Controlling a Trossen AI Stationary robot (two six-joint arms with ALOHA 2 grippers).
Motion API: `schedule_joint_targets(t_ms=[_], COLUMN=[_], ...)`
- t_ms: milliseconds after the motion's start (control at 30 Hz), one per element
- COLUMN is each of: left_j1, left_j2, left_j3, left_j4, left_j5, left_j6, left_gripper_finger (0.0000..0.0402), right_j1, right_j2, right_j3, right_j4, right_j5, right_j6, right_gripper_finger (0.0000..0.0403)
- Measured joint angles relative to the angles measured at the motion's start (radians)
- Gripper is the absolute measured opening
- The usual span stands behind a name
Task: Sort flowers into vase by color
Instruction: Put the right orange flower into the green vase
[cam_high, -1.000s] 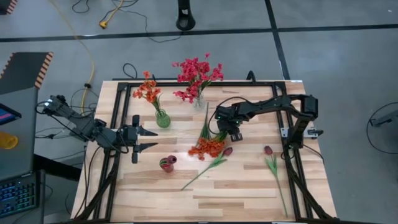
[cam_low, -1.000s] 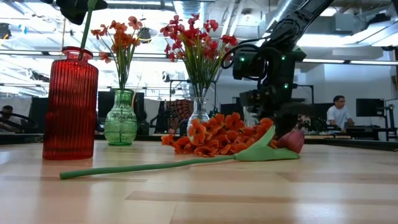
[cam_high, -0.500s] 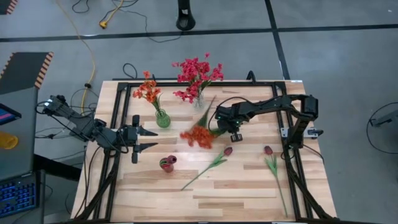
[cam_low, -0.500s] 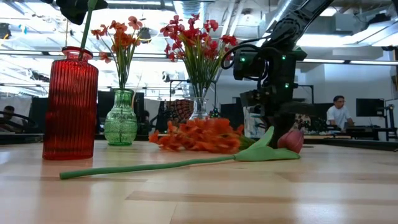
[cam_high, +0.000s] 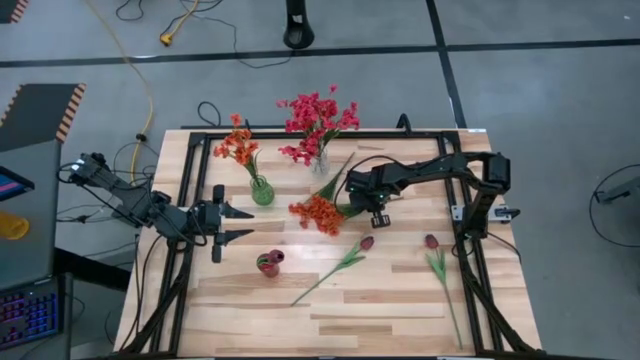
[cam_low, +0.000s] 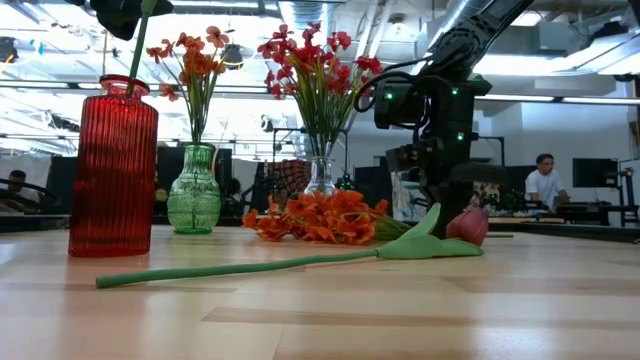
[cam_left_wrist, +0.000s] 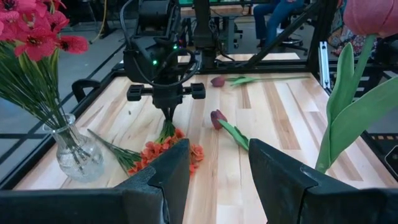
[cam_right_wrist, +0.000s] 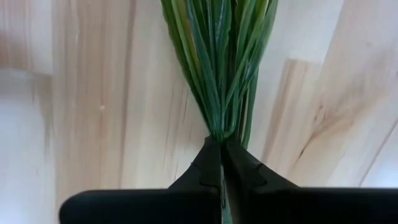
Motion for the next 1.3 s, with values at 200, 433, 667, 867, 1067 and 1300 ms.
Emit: schedule_joint_targets(t_ms=[200, 433, 667, 867, 1067, 1300], left_j1=[0.0, 0.0, 0.0, 0.0, 0.0, 0.0], left_j2=[0.0, 0.0, 0.0, 0.0, 0.0, 0.0], left_j3=[0.0, 0.0, 0.0, 0.0, 0.0, 0.0], left_j4=[0.0, 0.0, 0.0, 0.0, 0.0, 0.001], left_j5=[0.0, 0.001, 0.0, 0.0, 0.0, 0.0], left_j6=[-0.052, -0.062, -0.062, -0.062, -0.062, -0.078], left_gripper_finger=[0.0153, 0.0153, 0.0153, 0.0153, 0.0153, 0.0153], right_j1=[0.02, 0.048, 0.081, 0.11, 0.141, 0.162], right_j2=[0.005, 0.002, 0.001, 0.001, 0.0, -0.007], right_j3=[0.071, 0.131, 0.169, 0.218, 0.271, 0.332], right_j4=[-0.117, -0.21, -0.311, -0.431, -0.55, -0.688], right_j5=[0.0, 0.0, 0.0, 0.001, 0.058, 0.085], right_j6=[0.031, 0.034, 0.049, 0.101, 0.144, 0.196], right_gripper_finger=[0.0026, 0.0018, 0.0017, 0.0017, 0.0017, 0.0017])
